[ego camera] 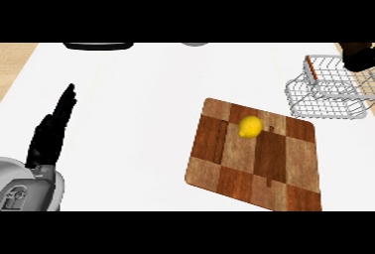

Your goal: Pick the sweet potato from the cutting board and place it in the tiered basket

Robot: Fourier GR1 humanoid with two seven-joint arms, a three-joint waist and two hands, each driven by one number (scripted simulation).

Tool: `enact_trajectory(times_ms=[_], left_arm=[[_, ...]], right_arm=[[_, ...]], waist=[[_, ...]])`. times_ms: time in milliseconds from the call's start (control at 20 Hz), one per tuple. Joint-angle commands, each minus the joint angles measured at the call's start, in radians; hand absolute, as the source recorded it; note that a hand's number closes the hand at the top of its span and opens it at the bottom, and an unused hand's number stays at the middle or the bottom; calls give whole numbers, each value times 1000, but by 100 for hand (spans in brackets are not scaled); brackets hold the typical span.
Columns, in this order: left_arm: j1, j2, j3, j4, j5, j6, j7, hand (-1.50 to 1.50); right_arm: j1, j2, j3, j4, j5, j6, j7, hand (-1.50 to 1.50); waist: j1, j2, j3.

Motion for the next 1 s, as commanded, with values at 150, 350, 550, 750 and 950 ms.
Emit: enact_trajectory(times_ms=[150, 350, 550, 750, 950], left_arm=[[12, -37, -16, -49, -39, 19, 42, 0], [27, -15, 20, -27, -35, -11, -9, 0], [4, -2, 43, 3, -18, -21, -20, 0], [-20, -23, 43, 13, -31, -29, -8, 0], [-8, 15, 81, 10, 4, -79, -2, 0]], right_arm=[[-32, -28, -89, 215, -91, -14, -178, 150], [-34, -18, -90, 306, -93, -8, -222, 150], [-14, 20, -197, 345, -219, 70, -142, -150], [-29, -3, -224, 436, -238, 22, -230, -150], [13, 41, -280, 357, -311, -51, -258, -150]], waist=[[5, 0, 1], [4, 0, 0], [-1, -1, 0], [-1, 0, 0], [-9, -4, 0]])
